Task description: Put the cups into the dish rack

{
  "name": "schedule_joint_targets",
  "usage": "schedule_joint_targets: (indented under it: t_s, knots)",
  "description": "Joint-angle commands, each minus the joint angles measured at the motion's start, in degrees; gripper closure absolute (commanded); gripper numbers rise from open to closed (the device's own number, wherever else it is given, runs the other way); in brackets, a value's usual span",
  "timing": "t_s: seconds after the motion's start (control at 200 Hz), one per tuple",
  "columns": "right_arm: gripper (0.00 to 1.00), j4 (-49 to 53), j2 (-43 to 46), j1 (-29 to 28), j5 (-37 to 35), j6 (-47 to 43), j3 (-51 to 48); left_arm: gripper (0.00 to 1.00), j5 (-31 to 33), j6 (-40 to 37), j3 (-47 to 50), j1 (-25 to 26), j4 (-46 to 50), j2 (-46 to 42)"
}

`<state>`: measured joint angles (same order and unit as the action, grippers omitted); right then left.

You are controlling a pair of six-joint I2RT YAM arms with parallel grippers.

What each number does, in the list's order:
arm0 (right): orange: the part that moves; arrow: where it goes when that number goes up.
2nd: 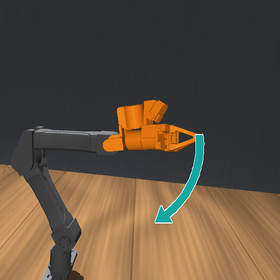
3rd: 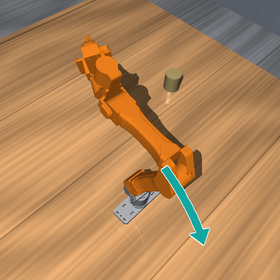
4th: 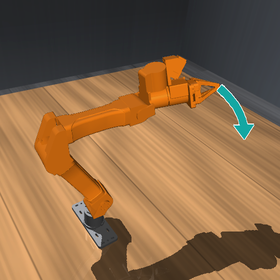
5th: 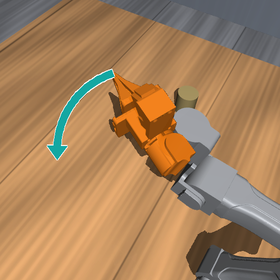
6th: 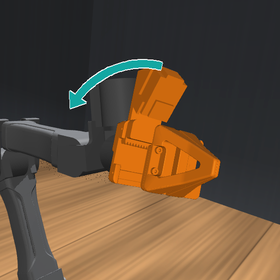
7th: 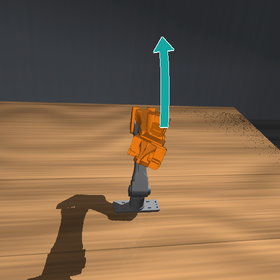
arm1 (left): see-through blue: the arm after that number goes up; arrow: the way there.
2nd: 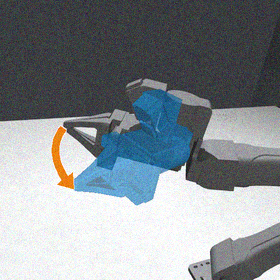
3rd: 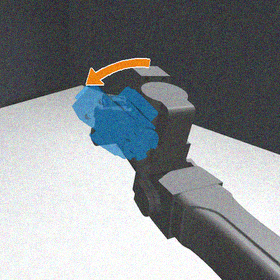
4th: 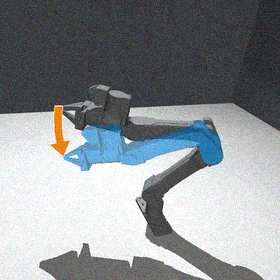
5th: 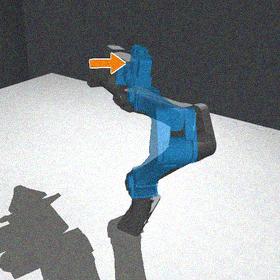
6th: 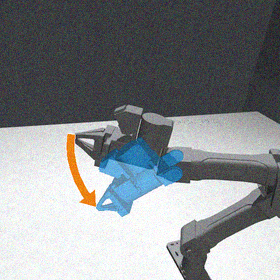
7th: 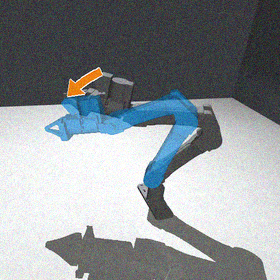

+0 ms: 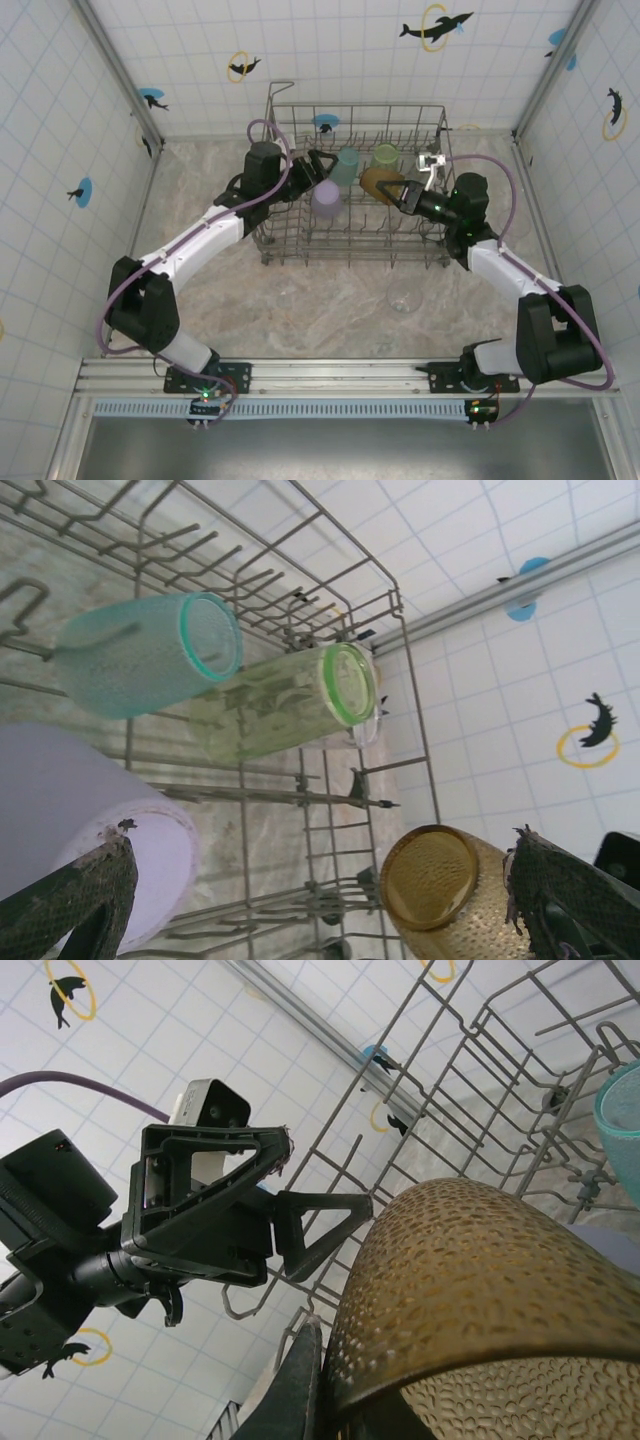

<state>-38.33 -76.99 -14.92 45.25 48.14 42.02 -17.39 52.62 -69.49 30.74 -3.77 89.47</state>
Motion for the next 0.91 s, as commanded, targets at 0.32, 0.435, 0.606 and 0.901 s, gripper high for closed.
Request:
schedule_joint_targets:
  t_s: [0.32,0.435,0.606,0.901]
  knots:
    - [1.0,-14.9,-2.2,-4.2,0.2,3.6,-2.4,0.03,-8.4,14.2,1.7,-0.2,-11.1,3.0]
    - [1.0,-16.4,-3.3,-5.7,-0.7,3.8,-1.3,0.03,-10.2,16.5,0.7,0.1,-11.9,4.6]
    - [1.0,-17.6,-4.9,-6.5,-1.8,3.8,0.6,0.03,-10.3,17.9,-0.1,1.1,-13.3,5.6]
    - [1.0,-19.4,-7.9,-7.0,-1.8,5.2,2.9,0.09,-11.4,21.8,1.1,2.5,-15.8,5.5]
